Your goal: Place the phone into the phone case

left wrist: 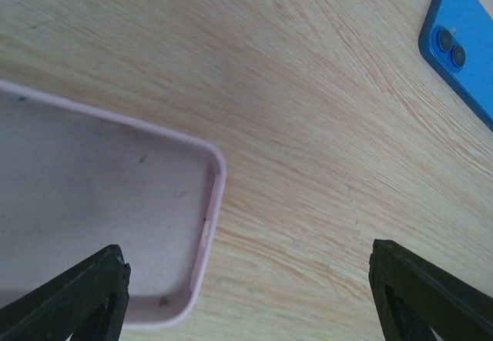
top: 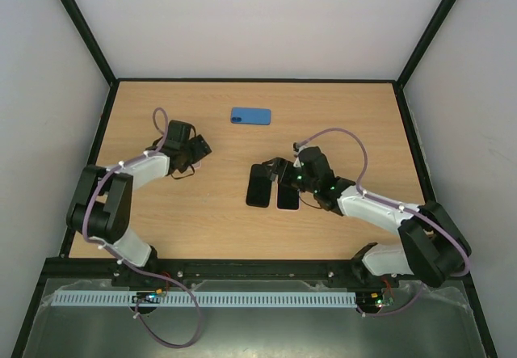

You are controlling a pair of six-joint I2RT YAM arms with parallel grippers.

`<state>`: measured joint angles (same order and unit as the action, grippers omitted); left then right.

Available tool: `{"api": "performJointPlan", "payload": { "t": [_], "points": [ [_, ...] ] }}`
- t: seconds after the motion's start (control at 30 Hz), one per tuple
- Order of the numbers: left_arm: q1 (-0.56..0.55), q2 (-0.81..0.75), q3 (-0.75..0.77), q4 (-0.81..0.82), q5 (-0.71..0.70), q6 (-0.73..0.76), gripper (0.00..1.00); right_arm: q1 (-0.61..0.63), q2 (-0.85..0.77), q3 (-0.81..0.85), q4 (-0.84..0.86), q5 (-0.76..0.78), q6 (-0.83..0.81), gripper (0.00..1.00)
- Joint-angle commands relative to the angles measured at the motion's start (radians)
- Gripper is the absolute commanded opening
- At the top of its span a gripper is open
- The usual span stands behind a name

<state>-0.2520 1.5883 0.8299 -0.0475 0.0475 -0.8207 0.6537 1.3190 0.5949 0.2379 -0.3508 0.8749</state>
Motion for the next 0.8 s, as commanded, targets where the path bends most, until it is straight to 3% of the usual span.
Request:
{"api": "performJointPlan", "payload": {
  "t": [0.0,0.3,0.77],
  "points": [
    [0.004,0.064,0.046,0.043,0.022,0.042,0.85,-0.005,-0.053,-0.025,-0.038,0.033,-0.005,0.82],
    [-0.008,0.134,0.042,0.104,0.154,0.057,0.83,-0.005,-0.079,-0.033,-0.054,0.051,-0.007,0.82],
    [-0.158,0.054,-0.072,0.016,0.134,0.030,0.83,-0.005,-0.133,-0.044,-0.092,0.101,-0.008,0.82]
  ]
}}
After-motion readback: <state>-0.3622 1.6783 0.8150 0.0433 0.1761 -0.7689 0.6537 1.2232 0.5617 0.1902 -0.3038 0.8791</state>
